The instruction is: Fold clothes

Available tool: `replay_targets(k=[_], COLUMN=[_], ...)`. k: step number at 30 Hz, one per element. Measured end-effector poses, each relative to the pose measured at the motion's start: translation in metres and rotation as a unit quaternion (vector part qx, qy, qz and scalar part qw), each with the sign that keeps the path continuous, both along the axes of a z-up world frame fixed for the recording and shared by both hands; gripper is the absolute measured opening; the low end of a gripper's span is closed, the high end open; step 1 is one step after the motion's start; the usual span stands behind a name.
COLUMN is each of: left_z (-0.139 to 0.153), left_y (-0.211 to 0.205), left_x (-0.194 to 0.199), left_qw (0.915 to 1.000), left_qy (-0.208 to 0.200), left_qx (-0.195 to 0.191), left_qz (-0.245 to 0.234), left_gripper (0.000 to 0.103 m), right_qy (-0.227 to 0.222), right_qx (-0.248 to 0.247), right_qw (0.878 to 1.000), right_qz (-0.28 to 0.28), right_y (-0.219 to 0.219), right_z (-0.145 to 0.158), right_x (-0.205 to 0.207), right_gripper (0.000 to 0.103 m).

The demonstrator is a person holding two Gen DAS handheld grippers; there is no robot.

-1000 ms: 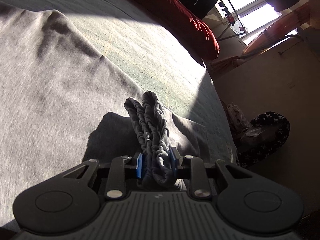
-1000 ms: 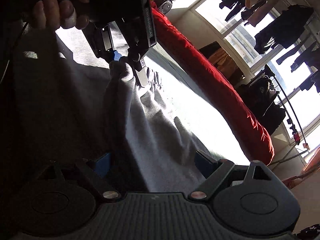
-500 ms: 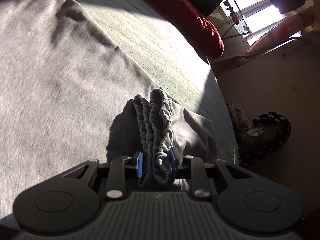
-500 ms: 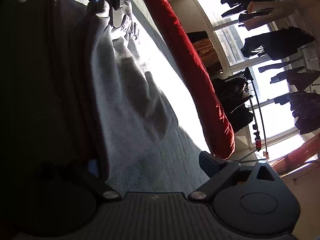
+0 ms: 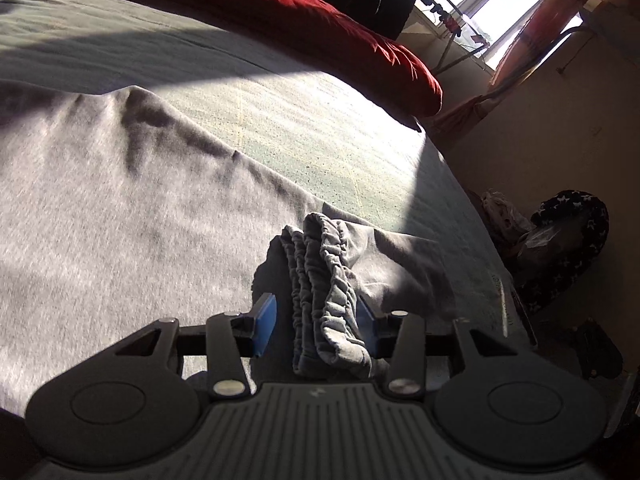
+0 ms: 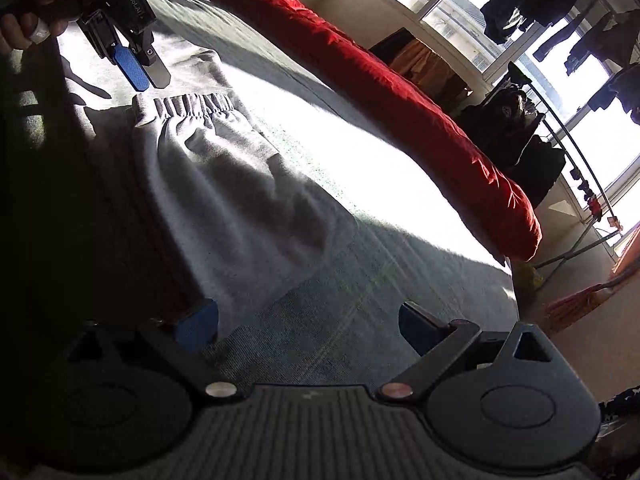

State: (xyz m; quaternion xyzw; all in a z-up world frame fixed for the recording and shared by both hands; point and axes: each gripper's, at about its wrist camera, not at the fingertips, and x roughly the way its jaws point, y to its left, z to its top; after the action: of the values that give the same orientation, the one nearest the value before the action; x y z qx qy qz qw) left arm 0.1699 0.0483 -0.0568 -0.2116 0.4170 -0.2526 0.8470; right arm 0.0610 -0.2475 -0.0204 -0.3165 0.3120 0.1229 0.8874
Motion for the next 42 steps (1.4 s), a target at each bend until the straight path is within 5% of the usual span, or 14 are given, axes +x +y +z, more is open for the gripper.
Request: replay_targets(k=[3,7,15,20,24,29,31,37,42], left_z=[0.018,0.020,-0.039,-0.042,-0.023,0.007,0.008,-0.015,-0.032], left_y=[-0.013,-0.049,-0.070,-0.060,-0.073,-0.108,-0.125,-0.168,-0.185], left_x=[0.005,0.029,0.061,0.062,0.070,0.096,0.112,0.150,0.166], left_qw=[0.9992,0.9962,0.9959,0.9946,0.9944,0.9873,0.9846,0.9654,0.9513], left_qy=[-0.027,-0.030,0.037,0.050,0.054,0.027,0.030,0.102,0.151], left_qx=[-0.019,-0.052,-0.053,-0.055,-0.029,-0.054,-0.055,-0.091,-0.090], left_qz=[-0.022,-0.063,-0.064,-0.073,-0.086,-0.147,-0.163,-0.222,-0.253], left_gripper=[0.051,0.052,0.052,0.055,0.053,0.058,0.058,0.058,0.058], right_qy=[0.015,0.035,0.105,0.136,0.125,0.166,0.198,0.158,0.135], right_qx=[0.110,0.249,0.393,0.403,0.392,0.421,0.399,0.337,0.335], right_qw=[0.994,0.967,0.911,0.901,0.910,0.892,0.895,0.924,0.925], right_qz=[-0.023,-0.033,-0.063,-0.082,-0.059,-0.003,0.002,0.087,0.119], right_y=[-0.019,-0.035,-0.047,-0.061,-0.064,-0.068,-0.067,-0.063,-0.068], right_z=[0.024,0.042,-0.015,-0.059,-0.048,-0.041,-0.056,-0.065,-0.071], right_x=[0.019,0.052,0.123,0.131,0.122,0.129,0.134,0.110,0.099], right_gripper=[0.095,0.065,0.059,0.058,0.062,0.075,0.074,0.078,0.084])
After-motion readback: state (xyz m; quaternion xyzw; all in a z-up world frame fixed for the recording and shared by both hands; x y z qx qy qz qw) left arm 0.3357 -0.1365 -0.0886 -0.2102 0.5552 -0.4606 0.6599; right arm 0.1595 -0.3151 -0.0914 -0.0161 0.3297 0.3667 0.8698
